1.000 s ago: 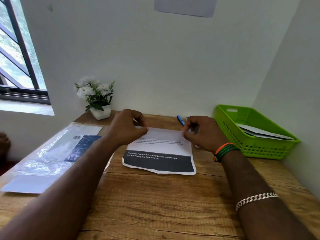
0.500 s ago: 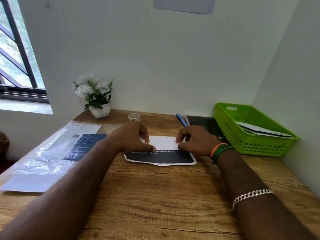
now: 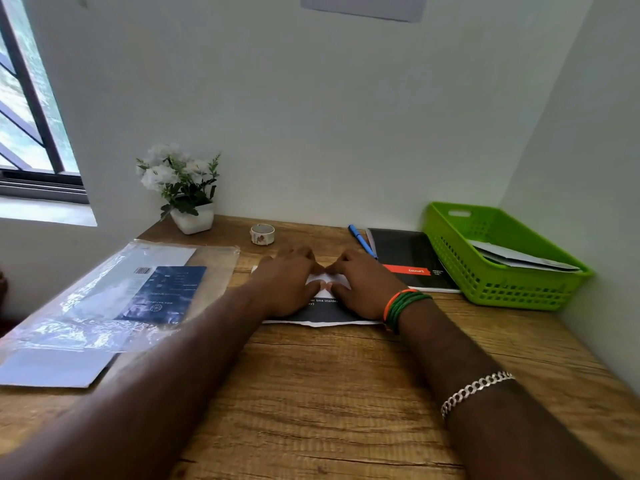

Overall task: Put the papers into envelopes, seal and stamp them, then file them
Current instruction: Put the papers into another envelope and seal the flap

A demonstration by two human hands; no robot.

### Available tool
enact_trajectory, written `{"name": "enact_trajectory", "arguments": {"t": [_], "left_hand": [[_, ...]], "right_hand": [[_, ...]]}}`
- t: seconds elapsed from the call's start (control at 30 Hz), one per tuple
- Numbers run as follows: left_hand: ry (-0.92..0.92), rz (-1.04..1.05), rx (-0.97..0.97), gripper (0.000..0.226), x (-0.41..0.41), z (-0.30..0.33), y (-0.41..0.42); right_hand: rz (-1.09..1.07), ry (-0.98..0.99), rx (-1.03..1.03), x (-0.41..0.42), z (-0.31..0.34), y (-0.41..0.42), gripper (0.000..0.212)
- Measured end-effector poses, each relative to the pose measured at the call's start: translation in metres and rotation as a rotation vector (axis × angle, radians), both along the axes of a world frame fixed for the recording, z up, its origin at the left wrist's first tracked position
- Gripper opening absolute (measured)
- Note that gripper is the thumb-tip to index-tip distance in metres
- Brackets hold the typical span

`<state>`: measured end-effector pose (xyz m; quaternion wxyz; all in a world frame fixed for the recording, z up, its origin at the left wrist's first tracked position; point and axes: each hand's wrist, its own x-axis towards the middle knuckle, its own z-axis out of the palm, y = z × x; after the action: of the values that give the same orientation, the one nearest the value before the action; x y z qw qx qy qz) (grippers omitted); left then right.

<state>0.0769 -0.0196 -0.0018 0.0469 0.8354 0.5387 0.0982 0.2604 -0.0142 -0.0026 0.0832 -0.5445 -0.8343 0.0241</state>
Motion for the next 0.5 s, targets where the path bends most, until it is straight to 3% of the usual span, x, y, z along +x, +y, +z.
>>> {"name": "enact_trajectory", "arguments": {"t": [0.2, 0.37, 0.5], "left_hand": [[-0.119, 0.231, -0.044, 0.029, -0.024, 0.007, 0.008], [-0.051, 0.390, 0.039, 0.025, -0.035, 0.008, 0.011], [-0.037, 0.409, 0.054, 0.024, -0.032, 0.010, 0.009]], "right_hand": [[-0.032, -0.014, 0.014, -0.002, -0.001, -0.001, 0.046], [-0.036, -0.012, 0.019, -0.002, 0.001, -0.005, 0.045], [-0.133, -0.120, 0.102, -0.006, 0.004, -0.009, 0.040]]}}
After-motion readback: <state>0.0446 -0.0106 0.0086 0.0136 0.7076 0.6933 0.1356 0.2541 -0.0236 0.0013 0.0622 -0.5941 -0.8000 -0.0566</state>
